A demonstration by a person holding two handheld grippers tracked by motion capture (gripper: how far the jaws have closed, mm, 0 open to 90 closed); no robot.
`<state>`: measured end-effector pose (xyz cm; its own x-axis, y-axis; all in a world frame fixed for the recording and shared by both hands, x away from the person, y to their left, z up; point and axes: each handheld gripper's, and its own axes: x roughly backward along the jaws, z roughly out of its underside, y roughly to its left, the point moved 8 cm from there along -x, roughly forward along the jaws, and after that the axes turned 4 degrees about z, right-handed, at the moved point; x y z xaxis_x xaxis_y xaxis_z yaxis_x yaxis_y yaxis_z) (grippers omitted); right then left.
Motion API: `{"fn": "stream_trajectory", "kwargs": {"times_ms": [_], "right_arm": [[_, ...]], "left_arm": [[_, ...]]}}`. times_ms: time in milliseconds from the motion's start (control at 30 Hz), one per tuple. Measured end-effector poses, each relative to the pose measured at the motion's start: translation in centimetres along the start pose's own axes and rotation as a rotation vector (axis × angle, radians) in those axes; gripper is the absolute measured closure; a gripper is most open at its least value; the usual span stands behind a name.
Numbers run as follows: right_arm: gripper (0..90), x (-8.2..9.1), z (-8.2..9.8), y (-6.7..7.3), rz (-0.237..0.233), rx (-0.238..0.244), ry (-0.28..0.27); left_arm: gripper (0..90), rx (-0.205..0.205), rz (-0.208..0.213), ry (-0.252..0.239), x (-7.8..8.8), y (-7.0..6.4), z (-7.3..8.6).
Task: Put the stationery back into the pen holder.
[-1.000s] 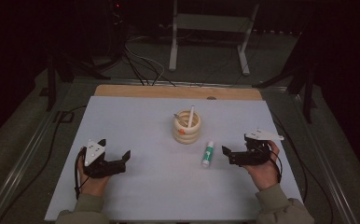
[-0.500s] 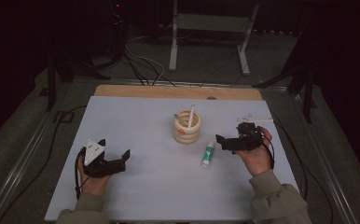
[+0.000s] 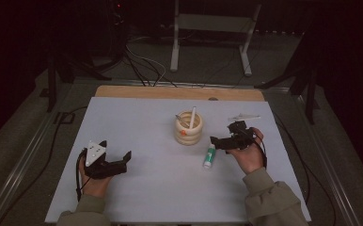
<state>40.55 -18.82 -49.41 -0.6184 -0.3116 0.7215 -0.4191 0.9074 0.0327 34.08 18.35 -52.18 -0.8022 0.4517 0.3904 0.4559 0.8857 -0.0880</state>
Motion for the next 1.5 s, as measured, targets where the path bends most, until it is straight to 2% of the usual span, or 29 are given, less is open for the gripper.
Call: {"fn": "stream_trajectory", "kwargs": {"times_ms": [267,567,833,1000,1500], "right_arm": [[0.2,-1.4,0.5,0.4,0.005,0.006,0.05],[0.2,-2.7,1.2,0.6,-0.005,-0.012,0.093],[0.2,-3.3,1.5,0.8,-0.008,-0.019,0.121],[0.1,-3.6,1.8,0.7,-0.015,-0.043,0.142],[0.2,-4.9,2.9,1.4,-0.016,-0.047,0.213]], "left_arm": [[0.8,-0.003,0.002,0.006,-0.1,-0.1,0.1],[0.9,-0.003,0.003,0.006,-0.1,0.0,0.1],[0.9,-0.002,0.004,0.007,-0.1,-0.1,0.1],[0.8,-0.001,0.005,0.008,-0.2,-0.1,0.1],[0.9,-0.004,0.009,0.013,-0.3,-0.2,0.2]]}}
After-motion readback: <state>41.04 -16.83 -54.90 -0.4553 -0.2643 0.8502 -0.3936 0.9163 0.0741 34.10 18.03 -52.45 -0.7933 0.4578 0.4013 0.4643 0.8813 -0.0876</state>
